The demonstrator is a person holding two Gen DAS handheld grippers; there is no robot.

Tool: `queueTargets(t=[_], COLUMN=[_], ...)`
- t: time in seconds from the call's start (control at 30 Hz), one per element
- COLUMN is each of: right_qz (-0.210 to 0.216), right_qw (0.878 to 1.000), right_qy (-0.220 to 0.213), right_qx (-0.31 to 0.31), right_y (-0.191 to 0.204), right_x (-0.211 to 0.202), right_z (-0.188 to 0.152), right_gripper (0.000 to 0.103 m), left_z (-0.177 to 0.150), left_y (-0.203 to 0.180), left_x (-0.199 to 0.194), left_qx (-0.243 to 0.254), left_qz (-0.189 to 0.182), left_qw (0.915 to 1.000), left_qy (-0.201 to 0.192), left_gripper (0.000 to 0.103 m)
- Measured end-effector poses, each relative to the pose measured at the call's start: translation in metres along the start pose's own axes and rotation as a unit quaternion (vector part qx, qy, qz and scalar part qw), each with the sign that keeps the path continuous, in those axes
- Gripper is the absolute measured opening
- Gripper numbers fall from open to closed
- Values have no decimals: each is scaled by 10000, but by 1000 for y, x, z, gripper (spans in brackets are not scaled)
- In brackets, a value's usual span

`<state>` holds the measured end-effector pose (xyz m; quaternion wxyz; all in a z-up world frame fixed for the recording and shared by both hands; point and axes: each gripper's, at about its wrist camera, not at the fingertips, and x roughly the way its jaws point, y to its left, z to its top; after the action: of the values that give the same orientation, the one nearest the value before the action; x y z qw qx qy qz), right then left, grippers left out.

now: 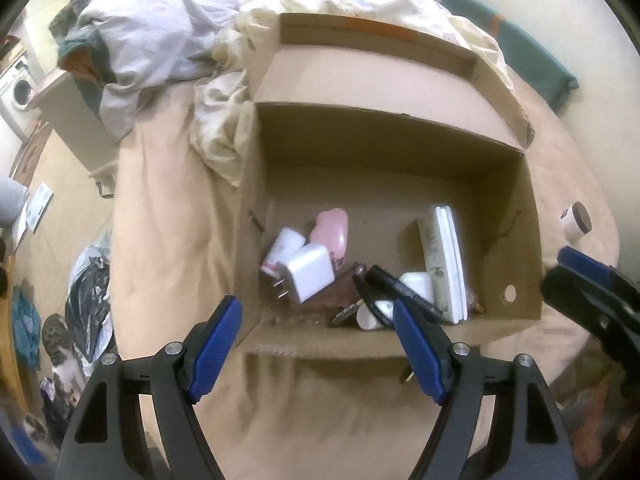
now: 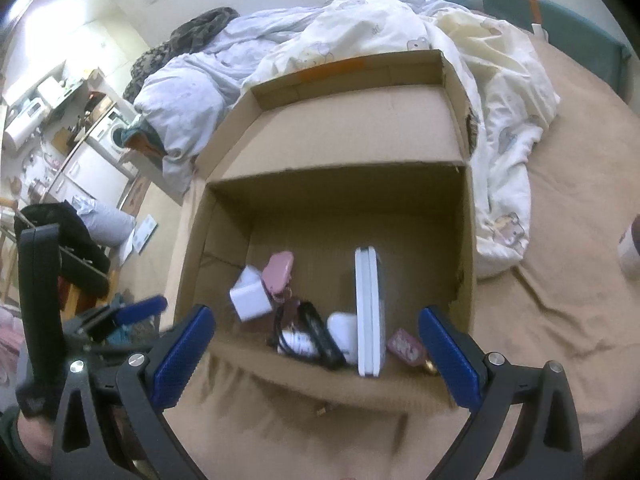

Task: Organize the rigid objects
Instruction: 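Grasp the second AA battery on the bed with the right gripper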

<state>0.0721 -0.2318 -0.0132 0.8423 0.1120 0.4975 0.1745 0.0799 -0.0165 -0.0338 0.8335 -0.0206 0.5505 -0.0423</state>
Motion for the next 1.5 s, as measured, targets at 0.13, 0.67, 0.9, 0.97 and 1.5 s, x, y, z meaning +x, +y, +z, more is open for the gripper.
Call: queueTargets(t=[0.13, 0.67, 0.9, 0.97, 1.5], right_qz=[59, -362, -770, -981, -873], right_qw=[10000, 9882, 9637, 9564, 9569], right_qy=[-40, 1477, 2168, 2293, 2259], right_qx=[-57, -169, -1355, -1523, -1604], right_y=[2, -14, 28, 32, 28], right_x=[-14, 58, 127, 143, 138], right_z=[-19, -70, -91, -95, -101], right_gripper=[103, 101, 88, 88, 44], left_z=[-15, -18, -17, -17, -17], left_y=[7, 24, 21, 23, 18], left_x=[2, -17, -16, -14, 0], left_qx=[-148, -807, -779, -799, -740], left_qz=[32, -241, -277, -271, -200], left_qw=[9998, 9965, 9966, 9964, 9968], left_qy=[135, 6, 50, 71, 230], left_gripper=[76, 76, 76, 76, 76])
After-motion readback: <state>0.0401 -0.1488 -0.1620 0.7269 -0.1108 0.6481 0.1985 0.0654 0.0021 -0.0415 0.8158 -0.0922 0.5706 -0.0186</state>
